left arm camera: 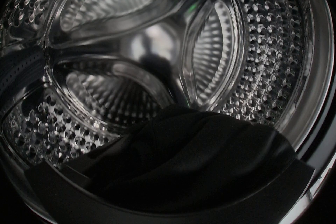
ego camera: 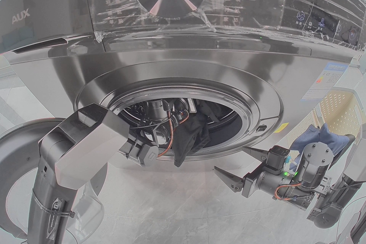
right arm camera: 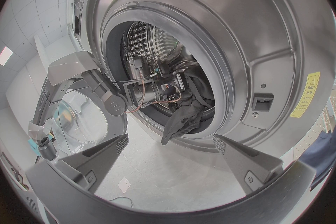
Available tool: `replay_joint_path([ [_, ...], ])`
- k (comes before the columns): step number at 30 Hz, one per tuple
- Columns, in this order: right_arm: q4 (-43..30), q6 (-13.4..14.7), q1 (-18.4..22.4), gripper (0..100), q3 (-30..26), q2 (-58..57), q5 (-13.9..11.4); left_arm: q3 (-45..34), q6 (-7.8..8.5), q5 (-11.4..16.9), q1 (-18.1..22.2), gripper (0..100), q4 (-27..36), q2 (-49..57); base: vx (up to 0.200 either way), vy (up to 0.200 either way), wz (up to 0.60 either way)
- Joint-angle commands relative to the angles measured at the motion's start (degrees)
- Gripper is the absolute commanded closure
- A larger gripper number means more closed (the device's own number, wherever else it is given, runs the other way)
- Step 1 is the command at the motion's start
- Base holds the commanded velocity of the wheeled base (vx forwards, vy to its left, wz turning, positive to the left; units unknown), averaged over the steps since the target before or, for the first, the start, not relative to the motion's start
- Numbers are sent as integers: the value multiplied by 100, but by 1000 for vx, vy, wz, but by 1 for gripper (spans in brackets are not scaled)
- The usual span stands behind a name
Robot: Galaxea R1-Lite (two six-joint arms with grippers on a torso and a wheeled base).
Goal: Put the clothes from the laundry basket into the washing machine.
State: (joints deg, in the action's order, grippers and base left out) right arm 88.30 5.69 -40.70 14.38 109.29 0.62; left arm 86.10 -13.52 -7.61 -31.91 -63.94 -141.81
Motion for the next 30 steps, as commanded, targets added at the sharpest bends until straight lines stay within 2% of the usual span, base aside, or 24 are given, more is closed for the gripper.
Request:
replay_joint_path([
  [1,3,2,-8,0,20,22,-1,-639,-98,-22,-69,0,338,488,0,0,0],
  [7,3,2,-8,0,20,22,8,-1482,-89,145,-122,0,804,831,0,0,0],
  [10,3,2,-8,0,20,22,8,-1632,-89,260,-175,0,787,787,0,0,0],
  [15,3,2,-8,0,12,31,-1,-1465,-28,251,-184,0,751,549,0,0,0],
  [16,3,2,-8,0,12,31,-1,-1386,-28,251,-175,100,751,506,0,0,0],
  [18,3,2,-8,0,12,31,-1,-1236,-37,207,-175,100,743,418,0,0,0],
  [20,12,2,-8,0,20,84,-1,-665,-37,75,-157,100,611,57,0,0,0],
  [23,12,2,-8,0,12,101,-1,-208,-19,-118,-122,100,400,-242,0,0,0],
  [30,3,2,-8,0,29,110,-9,706,-19,-320,-60,100,268,-646,0,0,0],
])
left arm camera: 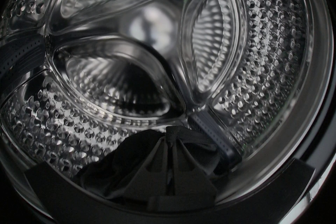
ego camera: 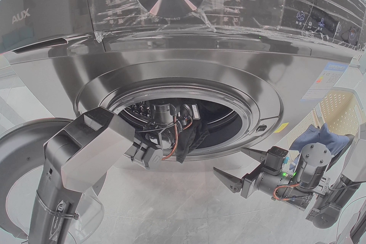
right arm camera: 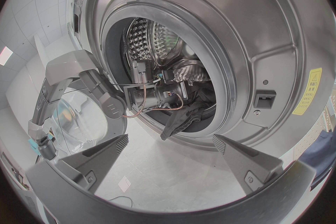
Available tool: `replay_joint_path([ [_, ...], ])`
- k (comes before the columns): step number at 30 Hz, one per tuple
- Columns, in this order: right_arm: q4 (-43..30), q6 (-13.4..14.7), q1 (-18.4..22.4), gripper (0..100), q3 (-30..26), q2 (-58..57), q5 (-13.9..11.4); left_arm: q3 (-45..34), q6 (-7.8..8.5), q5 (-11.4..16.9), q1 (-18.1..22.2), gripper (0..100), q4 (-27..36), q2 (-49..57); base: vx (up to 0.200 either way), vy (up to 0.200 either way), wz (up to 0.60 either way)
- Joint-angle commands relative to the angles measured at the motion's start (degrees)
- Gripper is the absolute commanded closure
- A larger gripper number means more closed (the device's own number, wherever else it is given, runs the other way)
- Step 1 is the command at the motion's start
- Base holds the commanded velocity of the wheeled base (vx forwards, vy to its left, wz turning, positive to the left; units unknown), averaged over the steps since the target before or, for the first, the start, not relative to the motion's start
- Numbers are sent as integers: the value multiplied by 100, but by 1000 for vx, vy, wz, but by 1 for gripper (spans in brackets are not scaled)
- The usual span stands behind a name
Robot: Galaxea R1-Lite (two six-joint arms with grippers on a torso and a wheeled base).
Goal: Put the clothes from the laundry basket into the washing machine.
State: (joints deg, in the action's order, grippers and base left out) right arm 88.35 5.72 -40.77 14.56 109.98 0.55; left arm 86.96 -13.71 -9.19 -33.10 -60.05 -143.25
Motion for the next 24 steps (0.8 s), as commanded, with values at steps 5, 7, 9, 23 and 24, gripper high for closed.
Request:
replay_joint_path([
  [5,7,0,-2,0,30,41,7,972,71,-206,58,100,-165,-590,0,0,0],
  [7,-2,0,-2,0,21,32,7,911,150,-206,40,100,-253,-572,0,0,0],
  [9,7,0,-2,0,21,32,7,832,167,-206,23,100,-305,-528,0,0,0],
  [23,-2,0,-2,0,-41,6,-2,-2262,220,-162,-505,0,-332,1405,0,0,0],
  [24,-2,8,-10,0,-49,6,-2,-2526,229,-136,-549,0,-341,1555,0,0,0],
])
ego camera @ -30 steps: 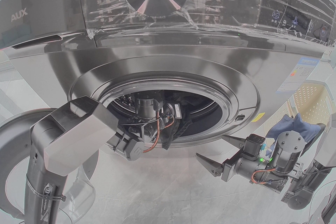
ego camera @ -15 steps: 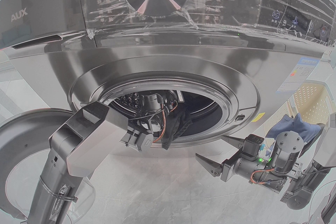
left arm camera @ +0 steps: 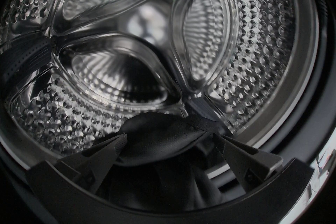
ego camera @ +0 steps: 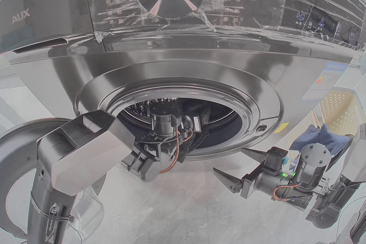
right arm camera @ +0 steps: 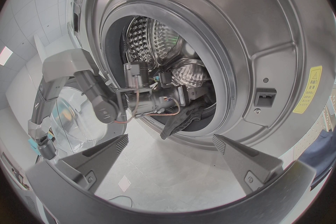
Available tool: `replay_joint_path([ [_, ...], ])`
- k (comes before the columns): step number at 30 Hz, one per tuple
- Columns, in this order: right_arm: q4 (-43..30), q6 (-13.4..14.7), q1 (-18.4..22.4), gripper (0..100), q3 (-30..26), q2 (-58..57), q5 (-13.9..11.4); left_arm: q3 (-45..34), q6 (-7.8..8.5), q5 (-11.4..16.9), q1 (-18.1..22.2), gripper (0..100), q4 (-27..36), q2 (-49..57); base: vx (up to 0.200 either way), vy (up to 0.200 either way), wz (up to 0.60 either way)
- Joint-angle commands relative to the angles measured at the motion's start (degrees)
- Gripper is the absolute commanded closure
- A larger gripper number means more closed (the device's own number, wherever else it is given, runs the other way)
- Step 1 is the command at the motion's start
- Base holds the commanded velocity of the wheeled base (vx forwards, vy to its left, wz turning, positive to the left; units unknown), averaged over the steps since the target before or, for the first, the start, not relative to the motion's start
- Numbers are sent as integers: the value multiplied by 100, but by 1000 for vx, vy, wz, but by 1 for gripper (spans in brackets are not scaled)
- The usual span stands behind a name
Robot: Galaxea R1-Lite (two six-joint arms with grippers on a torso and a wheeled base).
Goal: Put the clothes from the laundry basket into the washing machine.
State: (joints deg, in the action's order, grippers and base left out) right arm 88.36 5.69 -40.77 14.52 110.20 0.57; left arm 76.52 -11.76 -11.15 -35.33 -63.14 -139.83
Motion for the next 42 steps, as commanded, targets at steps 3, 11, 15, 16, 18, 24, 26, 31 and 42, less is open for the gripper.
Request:
replay_joint_path([
  [3,-3,-16,-19,0,-195,-34,-22,-2291,174,157,-484,0,-59,1722,0,0,0],
  [11,-3,-60,-72,0,-555,-227,-119,-3829,447,412,-853,0,-138,2908,0,0,0],
  [15,-3,-51,-274,0,-766,-456,-101,-4831,412,606,-1161,0,-498,3612,0,0,0],
  [16,6,-51,-283,0,-793,-517,-92,-4963,403,606,-1213,0,-568,3743,0,0,0],
  [18,-3,-51,-283,0,-810,-579,-92,-5086,403,606,-1248,0,-603,3849,0,0,0],
  [24,-3,-33,-186,0,-1153,-957,-57,-5921,412,614,-1257,0,-894,4482,0,0,0],
  [26,-3,-33,-177,0,-1241,-1062,-57,-6061,403,597,-1257,0,-1017,4552,0,0,0],
  [31,-3,-42,-54,0,-1382,-1273,-31,-6334,429,527,-1231,0,-1395,4622,-200,0,0],
  [42,-284,28,253,0,-1452,-2170,514,-6940,649,518,-1187,0,-1456,5730,-91,0,0],
])
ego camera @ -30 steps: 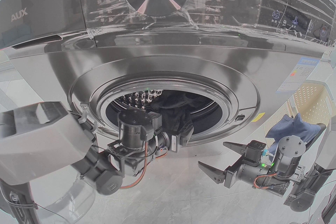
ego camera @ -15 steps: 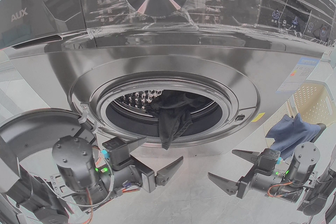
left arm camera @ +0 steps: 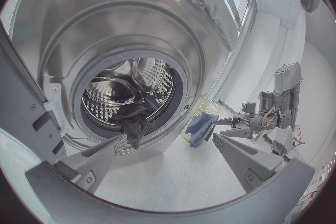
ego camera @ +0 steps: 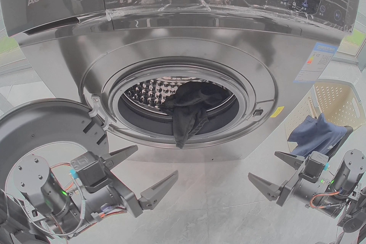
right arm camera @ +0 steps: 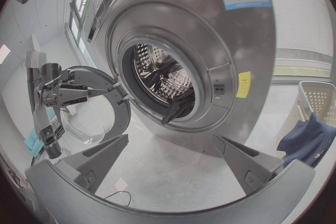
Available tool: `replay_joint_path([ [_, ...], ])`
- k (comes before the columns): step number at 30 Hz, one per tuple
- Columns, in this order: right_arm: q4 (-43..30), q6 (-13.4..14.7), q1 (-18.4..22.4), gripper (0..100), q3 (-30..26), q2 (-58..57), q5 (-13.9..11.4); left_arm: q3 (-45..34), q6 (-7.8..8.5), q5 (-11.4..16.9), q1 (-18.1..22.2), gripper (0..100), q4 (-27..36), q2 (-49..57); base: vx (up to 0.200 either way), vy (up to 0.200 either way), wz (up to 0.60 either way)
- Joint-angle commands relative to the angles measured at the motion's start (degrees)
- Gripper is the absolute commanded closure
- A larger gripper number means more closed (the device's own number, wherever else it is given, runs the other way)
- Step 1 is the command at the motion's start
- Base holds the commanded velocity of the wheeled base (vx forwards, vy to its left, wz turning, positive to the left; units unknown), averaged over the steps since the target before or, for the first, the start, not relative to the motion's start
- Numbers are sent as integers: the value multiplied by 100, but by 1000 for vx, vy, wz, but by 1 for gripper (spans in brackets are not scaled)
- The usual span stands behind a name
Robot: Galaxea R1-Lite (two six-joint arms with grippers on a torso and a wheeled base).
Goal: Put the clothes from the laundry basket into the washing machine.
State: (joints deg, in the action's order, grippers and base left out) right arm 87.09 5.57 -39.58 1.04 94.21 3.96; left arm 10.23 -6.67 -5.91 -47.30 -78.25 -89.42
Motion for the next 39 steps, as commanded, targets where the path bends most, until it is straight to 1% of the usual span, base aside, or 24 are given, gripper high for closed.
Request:
replay_joint_path([
  [1,-254,76,144,0,-104,-702,245,-416,175,-6,10,0,56,821,-200,0,0],
  [5,-685,146,144,0,-104,-1133,465,-671,183,-6,54,0,100,1225,-200,0,0],
  [8,-1098,164,153,0,-104,-1449,579,-891,192,-6,239,0,117,1427,-200,0,0],
  [9,-1256,164,153,0,-104,-1572,588,-961,183,-6,256,0,117,1462,0,0,0],
  [13,-1520,155,153,0,-104,-1704,588,-1005,157,2,283,0,117,1427,0,0,0],
  [14,-1537,155,144,0,-104,-1704,588,-988,139,2,291,0,117,1392,0,0,0],
  [16,-1467,137,135,0,-104,-1651,579,-891,122,11,441,0,126,1199,0,0,0],
  [18,-1467,137,126,0,-25,-1590,562,-777,148,11,590,0,20,812,0,0,0],
  [20,-1458,137,126,0,2,-1511,544,-724,131,11,617,0,-6,689,0,0,0],
  [21,-1449,137,126,0,151,-1317,527,-583,78,11,625,0,-85,416,0,0,0],
  [22,-1440,137,126,0,222,-1229,518,-548,-19,11,634,0,-111,302,0,0,0],
  [23,-1440,137,126,0,274,-1168,518,-522,-142,20,634,0,-173,241,0,0,0],
  [25,-1440,128,109,0,415,-1036,509,-469,-546,64,634,0,-366,197,0,0,0],
  [26,-1440,128,100,0,468,-975,509,-452,-669,81,634,0,-410,170,0,0,0],
  [27,-1440,128,91,0,503,-931,509,-443,-731,90,643,0,-419,135,0,0,0],
  [29,-1440,128,74,0,529,-860,500,-390,-775,64,652,0,-454,-5,0,0,0],
  [37,-1449,137,74,0,468,-816,492,-74,-687,73,652,0,-472,-287,200,0,0],
  [39,-1449,137,65,0,459,-808,492,-21,-687,73,652,0,-472,-339,200,0,0],
])
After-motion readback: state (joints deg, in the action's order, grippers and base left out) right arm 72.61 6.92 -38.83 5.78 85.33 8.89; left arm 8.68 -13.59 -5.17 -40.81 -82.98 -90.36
